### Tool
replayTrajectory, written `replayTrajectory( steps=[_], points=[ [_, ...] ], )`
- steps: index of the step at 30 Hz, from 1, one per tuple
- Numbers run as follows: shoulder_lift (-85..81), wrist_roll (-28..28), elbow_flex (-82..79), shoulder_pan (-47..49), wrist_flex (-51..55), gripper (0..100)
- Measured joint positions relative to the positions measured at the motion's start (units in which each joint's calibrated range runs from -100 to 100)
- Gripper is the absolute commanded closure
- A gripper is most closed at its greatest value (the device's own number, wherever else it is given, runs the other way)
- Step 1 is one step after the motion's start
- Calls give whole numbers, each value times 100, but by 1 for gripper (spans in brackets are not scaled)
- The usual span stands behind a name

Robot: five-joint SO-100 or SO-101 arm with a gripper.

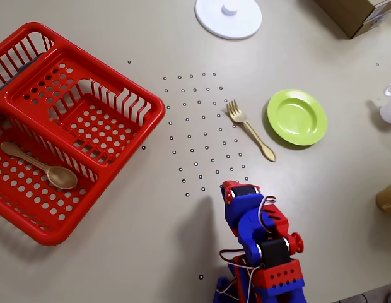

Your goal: Push the fork on the left side of the plate

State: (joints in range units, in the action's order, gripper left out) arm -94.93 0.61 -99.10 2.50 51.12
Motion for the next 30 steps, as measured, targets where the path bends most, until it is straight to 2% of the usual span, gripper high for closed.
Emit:
replayTrajectory(
  steps=[12, 15, 19, 22, 30],
  points=[
    [16, -630, 0, 501, 0, 100],
    [792, -718, 235, 492, -32, 100],
    [2655, -488, 1609, 209, -32, 100],
    [4052, -762, 3038, 218, 32, 100],
    [7173, -908, 6618, -36, 585, 100]
  ],
)
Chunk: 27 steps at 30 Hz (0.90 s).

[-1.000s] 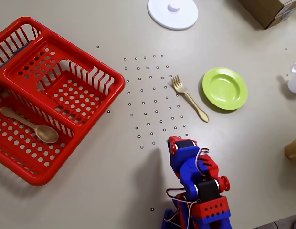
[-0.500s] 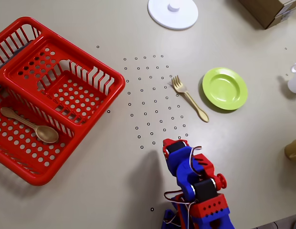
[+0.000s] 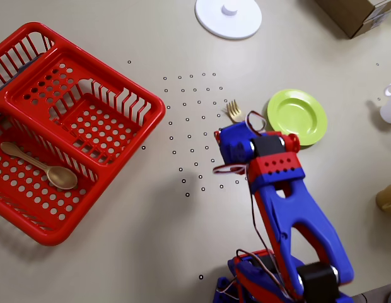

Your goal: Push the fork on the left side of the plate

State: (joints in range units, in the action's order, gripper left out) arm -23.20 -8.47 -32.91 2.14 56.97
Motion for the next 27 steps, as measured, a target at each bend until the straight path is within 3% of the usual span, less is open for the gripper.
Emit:
replayTrajectory(
  steps=[12, 27],
  points=[
    [1985, -811, 1239, -619, -192, 100],
    [3938, -1031, 3481, -719, -200, 100]
  ],
)
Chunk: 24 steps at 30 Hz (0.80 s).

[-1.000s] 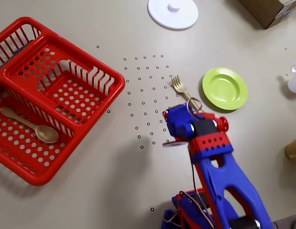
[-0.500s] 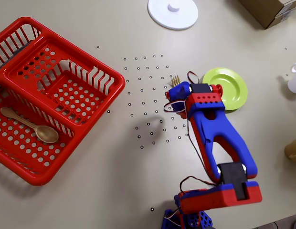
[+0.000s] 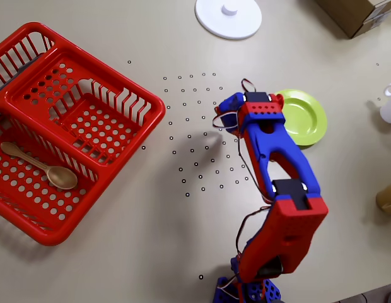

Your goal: Push the fork on the left side of the plate

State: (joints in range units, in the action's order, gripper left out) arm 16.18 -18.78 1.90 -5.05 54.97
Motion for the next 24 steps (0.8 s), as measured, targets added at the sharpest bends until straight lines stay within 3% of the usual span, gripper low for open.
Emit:
replayTrajectory(
  steps=[24],
  points=[
    [1160, -10, 1383, -209, 0, 100]
  ],
)
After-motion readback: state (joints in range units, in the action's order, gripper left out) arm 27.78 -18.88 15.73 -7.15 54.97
